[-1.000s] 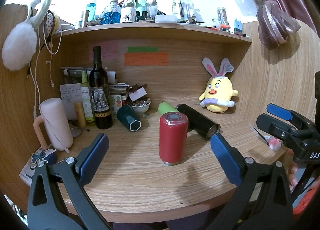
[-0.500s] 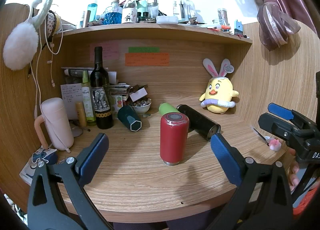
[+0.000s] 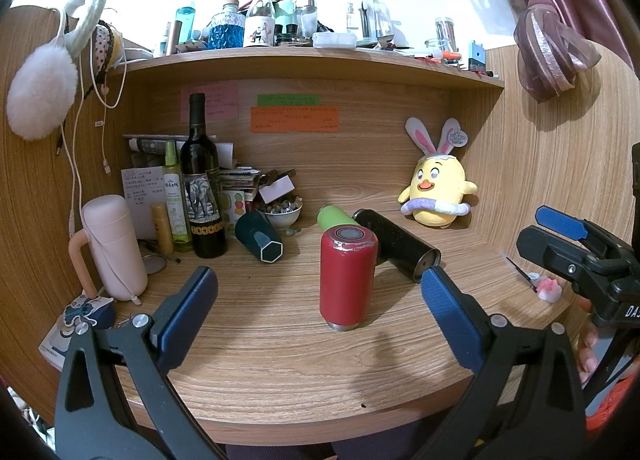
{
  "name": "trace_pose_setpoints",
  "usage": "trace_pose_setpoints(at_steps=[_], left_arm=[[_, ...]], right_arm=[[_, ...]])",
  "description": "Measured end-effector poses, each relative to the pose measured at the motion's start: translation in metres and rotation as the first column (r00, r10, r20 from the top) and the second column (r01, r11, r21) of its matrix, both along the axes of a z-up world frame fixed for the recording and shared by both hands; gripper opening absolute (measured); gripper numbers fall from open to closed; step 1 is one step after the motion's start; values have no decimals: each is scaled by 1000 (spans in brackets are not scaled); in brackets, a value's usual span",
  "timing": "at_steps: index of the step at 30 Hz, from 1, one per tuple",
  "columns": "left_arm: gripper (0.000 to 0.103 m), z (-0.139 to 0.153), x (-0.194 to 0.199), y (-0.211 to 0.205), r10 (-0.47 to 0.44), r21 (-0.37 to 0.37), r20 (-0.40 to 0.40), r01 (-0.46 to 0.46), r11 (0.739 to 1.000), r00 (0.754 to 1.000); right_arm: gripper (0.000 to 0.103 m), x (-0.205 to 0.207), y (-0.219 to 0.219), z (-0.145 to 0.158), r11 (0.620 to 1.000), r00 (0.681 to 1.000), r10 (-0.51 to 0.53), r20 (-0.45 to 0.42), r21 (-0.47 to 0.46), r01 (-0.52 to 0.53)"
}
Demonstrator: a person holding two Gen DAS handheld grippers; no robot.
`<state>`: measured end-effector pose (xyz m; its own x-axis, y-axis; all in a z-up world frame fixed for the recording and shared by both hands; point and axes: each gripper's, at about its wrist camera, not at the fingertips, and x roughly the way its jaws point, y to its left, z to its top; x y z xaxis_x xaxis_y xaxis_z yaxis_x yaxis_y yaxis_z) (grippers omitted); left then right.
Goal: Flip cup upside down
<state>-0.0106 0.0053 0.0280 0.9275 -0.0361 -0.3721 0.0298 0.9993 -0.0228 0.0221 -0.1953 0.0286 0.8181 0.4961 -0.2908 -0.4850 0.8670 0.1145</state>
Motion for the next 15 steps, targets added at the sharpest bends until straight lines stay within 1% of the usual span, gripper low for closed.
trace_pose_setpoints(at_steps=[15], left_arm=[[103,0,0,0,-1,-2,1,1,1000,1000]], right_arm=[[103,-1,1,0,1000,1000,0,1,-1,0]])
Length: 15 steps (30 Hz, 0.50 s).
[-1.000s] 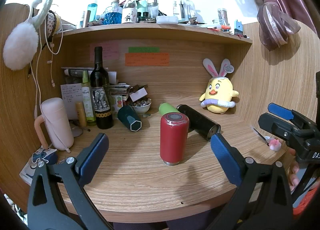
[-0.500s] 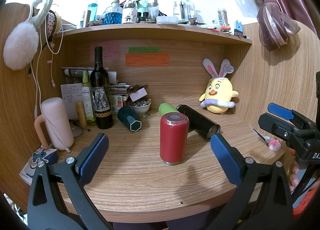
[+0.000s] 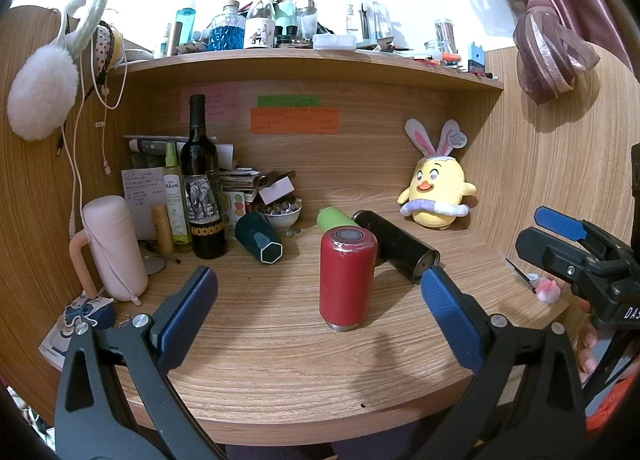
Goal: Flip cup upside down
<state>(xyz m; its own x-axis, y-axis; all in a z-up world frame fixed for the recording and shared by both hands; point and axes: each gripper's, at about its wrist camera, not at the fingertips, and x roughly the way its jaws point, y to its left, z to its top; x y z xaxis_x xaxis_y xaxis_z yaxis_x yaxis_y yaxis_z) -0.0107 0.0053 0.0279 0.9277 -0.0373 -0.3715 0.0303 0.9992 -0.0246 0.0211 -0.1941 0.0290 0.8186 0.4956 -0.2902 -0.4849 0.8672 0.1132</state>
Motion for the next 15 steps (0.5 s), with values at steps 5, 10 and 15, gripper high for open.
trace_pose_setpoints(at_steps=[5,10,15], left_arm=[[103,0,0,0,0,-1,0,0,1000,1000],[103,1,-2,-2,-8,-8,4,8,1000,1000],[103,2,-3,-7,-16,-8,2,16,1000,1000]], right_arm=[[103,0,0,0,1000,1000,-1,1,-1,1],[103,-1,0,0,1000,1000,-1,1,0,1],[103,-1,1,0,1000,1000,1,1,-1,-1]])
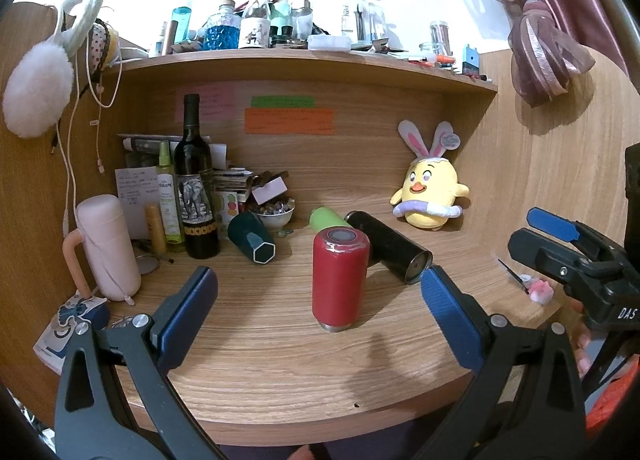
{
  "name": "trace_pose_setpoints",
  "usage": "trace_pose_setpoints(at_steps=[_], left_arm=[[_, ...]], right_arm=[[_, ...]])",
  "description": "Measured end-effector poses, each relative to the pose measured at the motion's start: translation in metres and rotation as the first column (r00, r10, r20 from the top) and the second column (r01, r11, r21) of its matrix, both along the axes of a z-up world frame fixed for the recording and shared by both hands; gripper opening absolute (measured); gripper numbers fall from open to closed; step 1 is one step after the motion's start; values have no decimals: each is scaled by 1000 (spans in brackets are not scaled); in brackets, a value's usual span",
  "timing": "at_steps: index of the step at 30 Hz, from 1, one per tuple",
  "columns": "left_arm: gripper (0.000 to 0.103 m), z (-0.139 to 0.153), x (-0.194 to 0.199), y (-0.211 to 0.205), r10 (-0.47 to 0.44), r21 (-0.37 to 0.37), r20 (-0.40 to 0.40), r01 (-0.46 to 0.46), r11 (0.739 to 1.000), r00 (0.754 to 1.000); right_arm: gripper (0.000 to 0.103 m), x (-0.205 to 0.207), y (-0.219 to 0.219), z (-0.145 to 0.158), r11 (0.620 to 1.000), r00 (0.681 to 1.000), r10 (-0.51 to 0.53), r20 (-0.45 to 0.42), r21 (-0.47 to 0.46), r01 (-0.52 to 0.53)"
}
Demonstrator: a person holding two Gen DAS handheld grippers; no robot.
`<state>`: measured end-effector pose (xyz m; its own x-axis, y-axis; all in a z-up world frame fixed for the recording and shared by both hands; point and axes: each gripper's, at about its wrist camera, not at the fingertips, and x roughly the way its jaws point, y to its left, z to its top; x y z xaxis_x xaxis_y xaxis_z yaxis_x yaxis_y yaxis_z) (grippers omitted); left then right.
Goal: Flip cup upside down
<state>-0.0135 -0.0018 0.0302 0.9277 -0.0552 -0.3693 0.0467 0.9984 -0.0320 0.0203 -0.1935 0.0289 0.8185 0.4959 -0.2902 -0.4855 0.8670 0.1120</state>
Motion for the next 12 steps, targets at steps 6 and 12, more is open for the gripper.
trace_pose_setpoints(at_steps=[6,12], left_arm=[[103,-2,2,-3,-1,4,-6,1,1000,1000],[103,-3,3,-5,-6,-3,-7,6,1000,1000]], right_arm=[[103,0,0,0,1000,1000,0,0,1,0],[103,1,-1,0,1000,1000,1,0,0,-1]])
